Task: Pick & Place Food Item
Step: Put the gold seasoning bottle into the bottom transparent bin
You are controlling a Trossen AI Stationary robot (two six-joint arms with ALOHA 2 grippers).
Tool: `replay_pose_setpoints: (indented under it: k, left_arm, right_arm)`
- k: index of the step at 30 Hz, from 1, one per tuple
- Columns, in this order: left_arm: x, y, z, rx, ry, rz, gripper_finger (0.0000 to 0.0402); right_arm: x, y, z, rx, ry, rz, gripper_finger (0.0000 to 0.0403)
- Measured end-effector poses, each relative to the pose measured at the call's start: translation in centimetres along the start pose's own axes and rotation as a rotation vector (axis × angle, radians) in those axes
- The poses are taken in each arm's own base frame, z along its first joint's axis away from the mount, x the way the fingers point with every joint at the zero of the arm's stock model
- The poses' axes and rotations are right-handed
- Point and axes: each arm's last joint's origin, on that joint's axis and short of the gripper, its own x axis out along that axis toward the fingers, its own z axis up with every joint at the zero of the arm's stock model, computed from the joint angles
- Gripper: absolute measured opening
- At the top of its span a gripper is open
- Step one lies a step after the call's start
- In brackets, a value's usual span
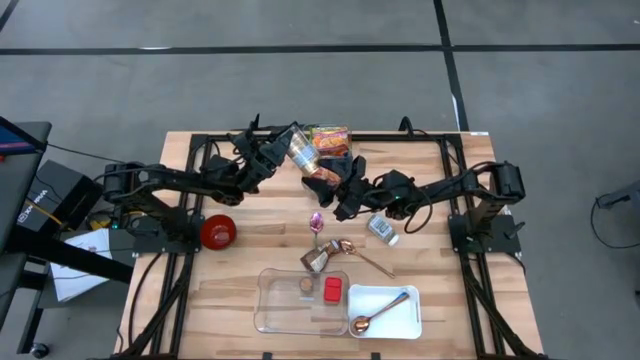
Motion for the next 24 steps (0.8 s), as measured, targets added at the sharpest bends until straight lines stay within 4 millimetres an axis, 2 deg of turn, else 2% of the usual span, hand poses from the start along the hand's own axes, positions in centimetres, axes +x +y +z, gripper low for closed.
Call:
replay_pose_setpoints:
  k: [7,18,24]
  left_arm:
    - [-0.1,-0.1,-0.3,-0.057,0.023,0.005,0.0272]
    - [-0.1,0.3,-0.2,-0.080,-0.017,0.078,0.0272]
    - [-0.1,0.3,-0.3,-0.080,-0.019,0.089,0.0272]
  right_arm:
    - [0.6,-0.8,-1.4,-0.021,0.103,-0.048,0.0400]
    - [0.5,-0.5,-0.8,-0.224,0.075,-0.014,0.0380]
    - [0.5,0.0,-0.4,-0.258,0.058,0.031,0.0379]
